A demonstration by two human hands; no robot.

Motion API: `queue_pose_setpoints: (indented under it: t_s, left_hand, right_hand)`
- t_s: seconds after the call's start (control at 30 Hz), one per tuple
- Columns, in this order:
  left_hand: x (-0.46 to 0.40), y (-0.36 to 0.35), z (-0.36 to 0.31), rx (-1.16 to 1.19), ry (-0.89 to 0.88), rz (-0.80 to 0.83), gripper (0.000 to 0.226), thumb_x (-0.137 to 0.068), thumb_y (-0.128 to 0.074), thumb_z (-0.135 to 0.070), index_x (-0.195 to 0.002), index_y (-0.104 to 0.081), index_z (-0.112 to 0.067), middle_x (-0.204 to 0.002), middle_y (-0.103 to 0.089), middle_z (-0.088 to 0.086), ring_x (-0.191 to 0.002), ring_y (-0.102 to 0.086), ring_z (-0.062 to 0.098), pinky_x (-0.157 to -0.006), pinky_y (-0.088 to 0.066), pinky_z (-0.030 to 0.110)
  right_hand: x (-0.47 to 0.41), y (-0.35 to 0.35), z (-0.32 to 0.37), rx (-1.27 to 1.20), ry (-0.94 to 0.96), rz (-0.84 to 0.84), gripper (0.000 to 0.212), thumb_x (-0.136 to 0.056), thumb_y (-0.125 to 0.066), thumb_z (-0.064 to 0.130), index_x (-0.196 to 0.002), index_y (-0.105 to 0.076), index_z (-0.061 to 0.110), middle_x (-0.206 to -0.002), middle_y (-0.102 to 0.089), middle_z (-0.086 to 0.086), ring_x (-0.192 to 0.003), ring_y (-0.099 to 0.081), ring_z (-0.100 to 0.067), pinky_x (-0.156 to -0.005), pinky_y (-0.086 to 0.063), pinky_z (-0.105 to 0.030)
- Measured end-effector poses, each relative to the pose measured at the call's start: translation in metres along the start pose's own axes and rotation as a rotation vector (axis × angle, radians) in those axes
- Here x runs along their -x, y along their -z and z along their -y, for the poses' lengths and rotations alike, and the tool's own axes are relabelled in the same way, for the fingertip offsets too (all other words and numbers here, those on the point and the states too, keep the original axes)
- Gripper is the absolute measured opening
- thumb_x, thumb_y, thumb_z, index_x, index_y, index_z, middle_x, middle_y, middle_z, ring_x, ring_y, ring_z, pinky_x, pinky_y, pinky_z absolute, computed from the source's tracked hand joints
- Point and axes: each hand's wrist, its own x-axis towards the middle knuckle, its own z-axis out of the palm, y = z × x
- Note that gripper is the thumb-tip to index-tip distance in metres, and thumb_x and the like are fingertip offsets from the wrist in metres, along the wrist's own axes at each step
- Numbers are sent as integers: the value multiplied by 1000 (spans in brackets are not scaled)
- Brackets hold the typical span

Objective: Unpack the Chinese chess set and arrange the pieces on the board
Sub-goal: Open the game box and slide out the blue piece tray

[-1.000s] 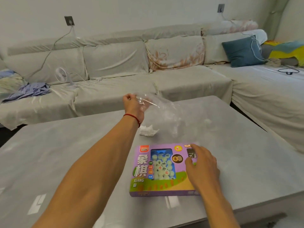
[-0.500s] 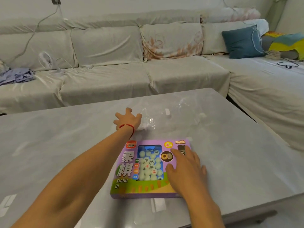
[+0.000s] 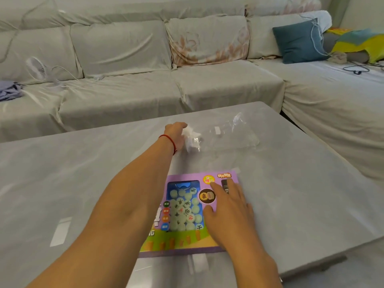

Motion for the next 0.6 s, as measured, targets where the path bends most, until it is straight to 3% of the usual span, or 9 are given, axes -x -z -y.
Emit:
queue_pose_setpoints:
  t_s: [0.1,0.2,0.3,0.4,0.5,0.6]
  left_hand:
    - [-3,13,1,-194,-77,-22,61,-87,-60,-24,-144,-39,-14,-146,-42,14,-129,-47,33,-97,-44,37]
    - [47,49,14,-542,-389,-146,43,-94,-54,-20,-136,-50,-13,-139,-51,11,-126,-50,27,-102,-41,35]
    - [115,95,59,-738,-538,-95,30,-94,-56,-22,-123,-60,-18,-129,-59,2,-119,-54,20,-94,-40,27]
    - [174,140,112,-874,-576,-74,42,-87,-49,-39,-122,-63,-20,-132,-58,2,-122,-53,23,-101,-40,32]
    - [209,176,138,-1032,-462,-157,67,-81,-32,-57,-134,-56,-24,-146,-46,0,-135,-42,21,-109,-36,45]
    - [233,209,152,-1179,-340,-223,62,-89,-37,-61,-143,-44,-32,-156,-29,-4,-144,-25,18,-114,-20,58]
  right_hand:
    - [-5,-2,-1,2,-63,1,62,-96,-50,33,-153,-23,31,-163,-3,-2,-151,-2,-27,-118,-24,-50]
    - [-5,-1,2,-28,-245,-36,59,-95,-50,35,-148,-27,24,-144,-30,-19,-132,-33,-41,-104,-39,-49]
    - [1,-5,12,3,-262,-42,53,-95,-50,29,-143,-29,18,-130,-42,-19,-119,-44,-41,-93,-42,-44]
    - [7,-18,31,-42,-173,-76,45,-95,-48,16,-139,-35,15,-127,-49,-17,-119,-49,-39,-87,-42,-40]
    - [15,-46,55,-146,-42,-72,47,-94,-55,17,-138,-40,13,-127,-55,-15,-117,-52,-36,-88,-44,-39]
    - [22,-69,77,-277,2,-35,42,-87,-64,17,-126,-51,8,-121,-61,-15,-110,-57,-37,-89,-48,-42]
